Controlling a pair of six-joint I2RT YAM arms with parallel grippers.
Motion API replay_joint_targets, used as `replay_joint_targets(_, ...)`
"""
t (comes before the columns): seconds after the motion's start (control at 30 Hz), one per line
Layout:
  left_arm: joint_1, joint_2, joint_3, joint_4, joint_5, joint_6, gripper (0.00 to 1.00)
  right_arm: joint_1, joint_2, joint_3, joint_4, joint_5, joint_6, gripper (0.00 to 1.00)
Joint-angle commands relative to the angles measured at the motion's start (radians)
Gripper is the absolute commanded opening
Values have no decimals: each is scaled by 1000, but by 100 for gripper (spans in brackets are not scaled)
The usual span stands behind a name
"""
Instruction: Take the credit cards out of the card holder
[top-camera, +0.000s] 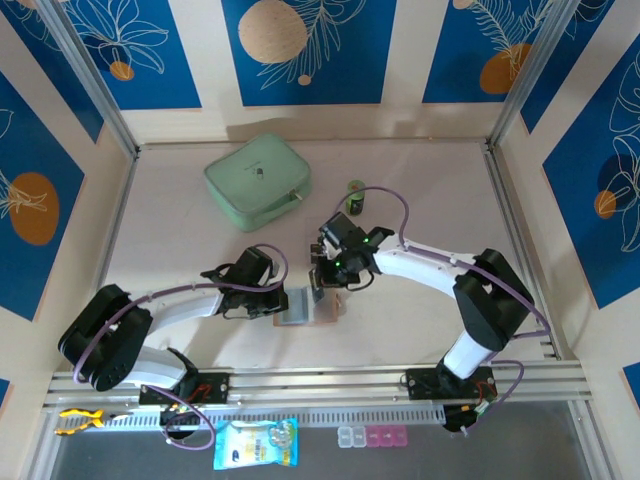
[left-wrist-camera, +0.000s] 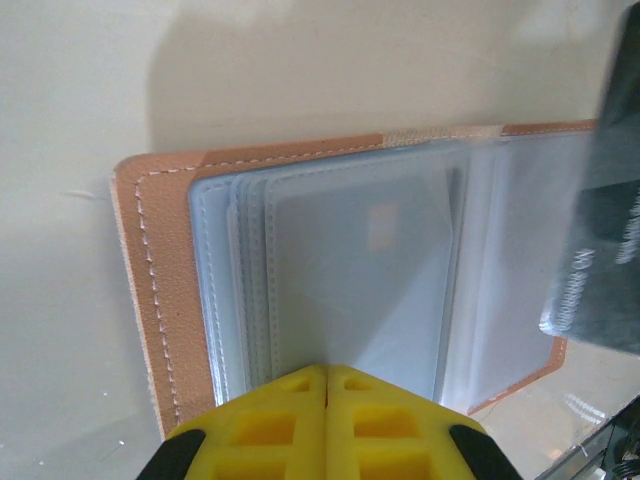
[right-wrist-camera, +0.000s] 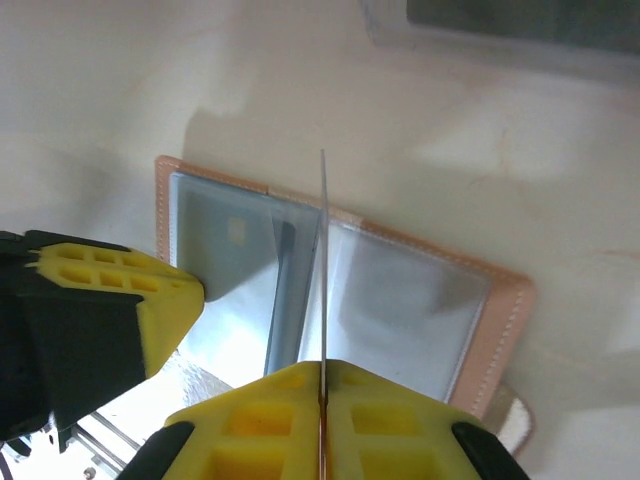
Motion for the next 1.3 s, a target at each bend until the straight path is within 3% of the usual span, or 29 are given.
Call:
replay_joint_targets(0.0,-7,2,-28,-57,-13,4,5,-30,-40,55,-80,-42,-223,9)
replay_joint_targets(0.1,-7,-9,-25,-69,-18,8,6,-71,-26,112,-154,-75,-412,8)
replay_joint_targets(0.23,-7,-23,-6,-109,-37,29,15,-129,15,207,-275,-122,-670,7)
replay_joint_targets(0.57,-6,-42,20,-129,-42,31,18,-156,137,394,-445,-29,-1245,0)
replay_joint_targets(0.87,-6,-53,19,-138,-45,30,18,-199,249,575,-531,-23,-1420,0)
replay_joint_targets(1.27,-6,-39,21,-120,-45,16,17,-242,382,675,-553,-21,-1484,0)
